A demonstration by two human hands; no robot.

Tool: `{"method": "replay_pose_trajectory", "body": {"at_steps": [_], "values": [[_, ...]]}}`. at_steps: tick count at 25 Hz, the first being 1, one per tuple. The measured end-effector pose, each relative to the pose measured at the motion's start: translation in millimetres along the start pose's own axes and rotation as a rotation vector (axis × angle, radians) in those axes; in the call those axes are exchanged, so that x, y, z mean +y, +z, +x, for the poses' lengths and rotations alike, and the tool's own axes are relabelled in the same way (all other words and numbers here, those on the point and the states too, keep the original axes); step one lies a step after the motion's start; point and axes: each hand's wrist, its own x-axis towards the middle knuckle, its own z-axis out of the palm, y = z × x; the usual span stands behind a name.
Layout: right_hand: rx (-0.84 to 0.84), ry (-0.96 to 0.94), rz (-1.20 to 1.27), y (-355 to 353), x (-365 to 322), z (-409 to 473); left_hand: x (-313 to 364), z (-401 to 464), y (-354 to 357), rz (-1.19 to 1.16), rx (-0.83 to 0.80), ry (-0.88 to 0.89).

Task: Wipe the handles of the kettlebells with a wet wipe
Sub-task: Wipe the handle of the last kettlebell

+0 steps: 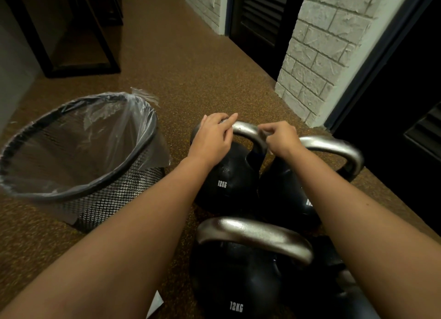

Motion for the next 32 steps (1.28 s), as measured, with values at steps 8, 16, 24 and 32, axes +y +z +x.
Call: {"method": "replay_pose_trajectory", "body": {"at_steps": [8, 16, 24, 32], "values": [[-0.034, -0.009, -0.012, 2.7, 20.6, 5.8, -1.9, 0.5, 1.2, -0.003, 0.006, 0.009], [0.078, -0.307, -0.124, 5.5, 8.7, -22.9, 1.4, -0.8, -1.0, -0.029, -0.002, -0.014], [0.03, -0.448, -0.35, 29.1, 13.3, -40.8, 2.3, -1.2, 1.2, 0.017, 0.012, -0.002], [0.08, -0.447, -0.388, 30.1, 20.2, -48.6, 0.3, -1.6, 2.9, 0.044, 0.034, 0.019]]}}
